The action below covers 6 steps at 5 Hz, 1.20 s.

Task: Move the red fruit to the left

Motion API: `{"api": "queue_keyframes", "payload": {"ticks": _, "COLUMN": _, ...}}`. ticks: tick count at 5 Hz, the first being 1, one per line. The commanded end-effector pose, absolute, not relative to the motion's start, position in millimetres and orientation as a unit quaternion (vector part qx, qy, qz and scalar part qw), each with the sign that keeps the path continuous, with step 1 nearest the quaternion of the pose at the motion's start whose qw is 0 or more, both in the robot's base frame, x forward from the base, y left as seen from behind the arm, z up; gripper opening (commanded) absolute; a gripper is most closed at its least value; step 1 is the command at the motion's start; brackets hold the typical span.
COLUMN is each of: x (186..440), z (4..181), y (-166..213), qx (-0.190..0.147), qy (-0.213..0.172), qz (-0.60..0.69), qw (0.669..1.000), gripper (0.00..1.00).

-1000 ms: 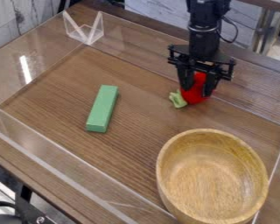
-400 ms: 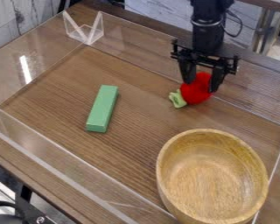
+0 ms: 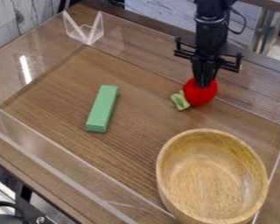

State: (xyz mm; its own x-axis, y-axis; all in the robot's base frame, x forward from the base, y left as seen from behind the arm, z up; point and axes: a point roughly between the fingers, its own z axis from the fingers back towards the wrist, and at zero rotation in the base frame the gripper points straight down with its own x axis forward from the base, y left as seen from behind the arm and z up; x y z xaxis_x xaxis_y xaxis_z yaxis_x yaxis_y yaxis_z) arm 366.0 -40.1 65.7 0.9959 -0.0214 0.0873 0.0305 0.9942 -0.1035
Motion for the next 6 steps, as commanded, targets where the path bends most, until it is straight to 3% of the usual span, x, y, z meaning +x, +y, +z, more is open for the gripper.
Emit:
{"api": "queue_keyframes", "payload": {"ticks": 1, "x": 376.0, "z": 122.6, "y": -35.7, "qx": -0.057, "qy": -0.110, "qz": 0.014, "qw": 0.992, "gripper": 0.00}}
{"api": "queue_keyframes", "payload": {"ticks": 2, "x": 373.4, "z": 145.7, "y": -16.4, "qx": -0.064, "qy": -0.131, "qz": 0.030, "qw": 0.989, "gripper": 0.00}}
{"api": "queue_keyframes", "payload": {"ticks": 3, "x": 371.7, "z": 125.2, "y": -17.2, "qx": -0.058, "qy": -0.121, "qz": 0.025, "qw": 0.991, "gripper": 1.00}}
{"api": "queue_keyframes", "payload": {"ticks": 6, "x": 372.5, "z": 72.7, "y": -41.6, "qx": -0.040, "qy": -0.084, "qz": 0.008, "qw": 0.996, "gripper": 1.00}}
